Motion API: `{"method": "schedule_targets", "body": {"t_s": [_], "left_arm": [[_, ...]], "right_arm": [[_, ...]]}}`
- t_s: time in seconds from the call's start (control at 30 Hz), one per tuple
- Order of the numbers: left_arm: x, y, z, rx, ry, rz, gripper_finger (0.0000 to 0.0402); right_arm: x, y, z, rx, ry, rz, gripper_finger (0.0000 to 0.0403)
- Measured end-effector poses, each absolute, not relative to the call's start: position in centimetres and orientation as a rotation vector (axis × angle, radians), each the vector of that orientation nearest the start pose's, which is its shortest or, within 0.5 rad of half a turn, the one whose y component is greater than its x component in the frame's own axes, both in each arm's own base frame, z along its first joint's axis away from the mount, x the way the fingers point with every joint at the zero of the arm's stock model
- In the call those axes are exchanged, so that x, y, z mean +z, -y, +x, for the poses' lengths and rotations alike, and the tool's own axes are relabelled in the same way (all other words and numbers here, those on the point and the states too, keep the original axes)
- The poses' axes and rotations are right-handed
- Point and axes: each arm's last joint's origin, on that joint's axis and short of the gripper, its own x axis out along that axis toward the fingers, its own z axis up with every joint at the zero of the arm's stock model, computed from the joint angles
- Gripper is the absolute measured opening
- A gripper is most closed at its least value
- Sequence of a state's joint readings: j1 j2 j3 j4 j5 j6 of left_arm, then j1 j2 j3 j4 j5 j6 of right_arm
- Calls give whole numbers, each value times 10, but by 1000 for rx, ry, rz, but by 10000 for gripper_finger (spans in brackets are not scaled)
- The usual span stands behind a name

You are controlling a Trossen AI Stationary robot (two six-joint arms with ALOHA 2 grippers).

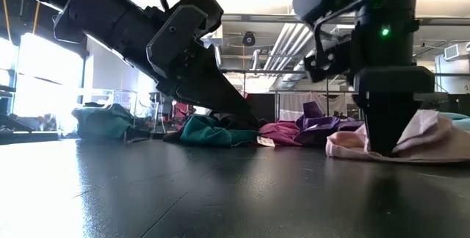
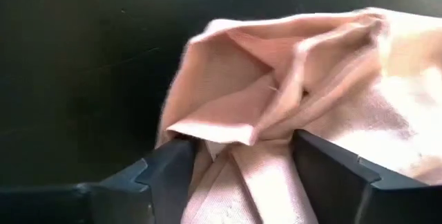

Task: Sort towels by color in basket
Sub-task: Put the brown towel into the bottom transparent bin

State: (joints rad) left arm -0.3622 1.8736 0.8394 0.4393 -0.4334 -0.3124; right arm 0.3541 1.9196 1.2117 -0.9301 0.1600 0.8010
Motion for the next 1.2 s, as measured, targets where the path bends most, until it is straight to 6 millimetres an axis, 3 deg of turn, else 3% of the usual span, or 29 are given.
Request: {"method": "schedule_targets", "body": {"t_s": [0.2, 0.4, 0.6, 0.8, 0.9, 1.0, 1.2], "left_arm": [[125, 115, 330, 151, -567, -44, 53], [160, 126, 303, 288, -563, 99, 53], [194, 141, 267, 561, -435, 295, 53], [199, 151, 257, 555, -408, 316, 53], [198, 154, 256, 508, -421, 279, 53], [198, 155, 254, 502, -422, 271, 53], [198, 155, 254, 512, -419, 278, 53]], "right_arm": [[134, -108, 318, -396, -1490, 121, 141], [133, -118, 324, -437, -1311, -5, 20], [125, -140, 335, -458, -911, 7, 25], [122, -142, 344, -359, -563, 60, 8], [141, -139, 345, -445, -441, 53, 10], [176, -146, 340, -495, -365, 1, 16], [262, -186, 299, -457, -259, -116, 7]]}}
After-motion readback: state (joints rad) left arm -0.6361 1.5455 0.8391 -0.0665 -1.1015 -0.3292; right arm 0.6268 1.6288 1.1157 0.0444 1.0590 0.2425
